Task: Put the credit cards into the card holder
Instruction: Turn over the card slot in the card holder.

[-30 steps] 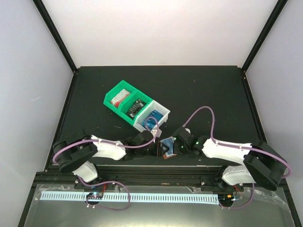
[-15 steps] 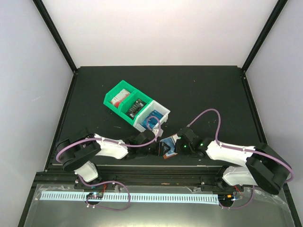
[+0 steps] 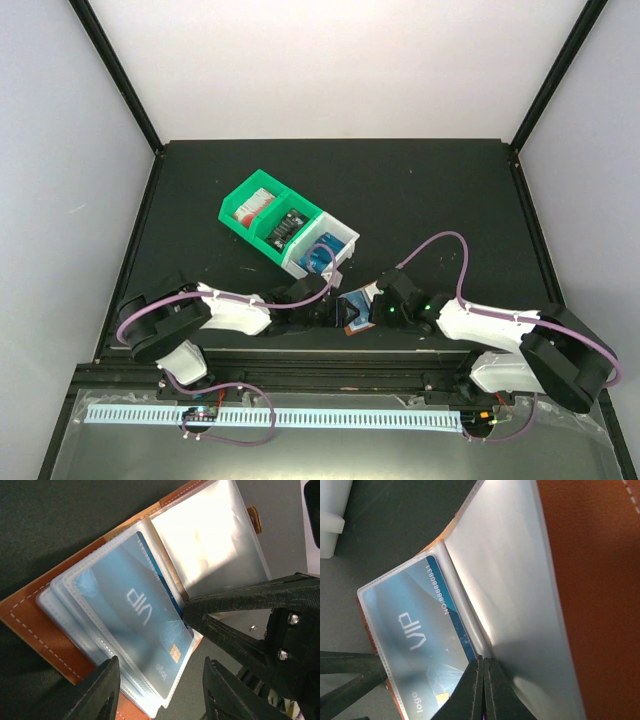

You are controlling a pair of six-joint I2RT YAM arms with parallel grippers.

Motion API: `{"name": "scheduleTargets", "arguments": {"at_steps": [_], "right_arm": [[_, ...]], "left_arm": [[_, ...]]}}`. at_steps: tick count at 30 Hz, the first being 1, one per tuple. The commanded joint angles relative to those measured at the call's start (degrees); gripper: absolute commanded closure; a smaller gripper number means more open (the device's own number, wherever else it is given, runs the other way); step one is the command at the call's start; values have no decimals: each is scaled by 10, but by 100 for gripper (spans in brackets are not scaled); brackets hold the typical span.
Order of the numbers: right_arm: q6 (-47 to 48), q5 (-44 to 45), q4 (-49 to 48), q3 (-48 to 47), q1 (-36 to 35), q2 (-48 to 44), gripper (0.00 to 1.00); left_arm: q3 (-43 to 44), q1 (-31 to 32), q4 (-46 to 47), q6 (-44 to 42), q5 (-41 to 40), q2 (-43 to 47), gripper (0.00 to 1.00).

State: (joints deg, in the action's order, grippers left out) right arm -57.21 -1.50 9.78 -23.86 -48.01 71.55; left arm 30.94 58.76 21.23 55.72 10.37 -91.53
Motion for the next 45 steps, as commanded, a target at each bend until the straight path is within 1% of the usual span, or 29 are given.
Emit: {"name": "scheduleTargets", "arguments": {"at_steps": [1, 3, 6, 10, 17, 22, 25, 35, 38, 41, 45], "right_arm": [[-5, 1, 18, 18, 3, 10, 97], [0, -5, 11, 18, 3, 13, 97], [7, -10, 8, 16, 3, 19, 97], [10, -11, 8, 15, 4, 21, 97], [9, -12, 6, 17, 3, 22, 97], [6, -11, 4, 20, 4, 22, 97], [8, -15, -1, 21, 3, 25, 97], [15, -18, -7, 21, 3, 32, 97], [14, -20, -10, 23, 3, 33, 97], [15, -22, -12, 25, 3, 34, 97], [16, -22, -13, 27, 4, 28, 97]], "left_arm": [[-5, -4, -11, 66, -3, 14, 52], [-3, -4, 2, 76, 9, 6, 52], [6, -7, 13, 88, 19, -3, 56], [21, -8, -13, 82, 6, -5, 60], [22, -8, -10, 81, 7, -13, 61], [27, -9, -48, 113, 0, -10, 61], [32, -10, -61, 128, -12, -15, 63], [38, -15, -85, 167, -15, -27, 68], [38, -16, -78, 169, -12, -29, 68], [36, -17, -39, 168, -1, -34, 68], [36, -16, -12, 151, 2, -31, 69]]}}
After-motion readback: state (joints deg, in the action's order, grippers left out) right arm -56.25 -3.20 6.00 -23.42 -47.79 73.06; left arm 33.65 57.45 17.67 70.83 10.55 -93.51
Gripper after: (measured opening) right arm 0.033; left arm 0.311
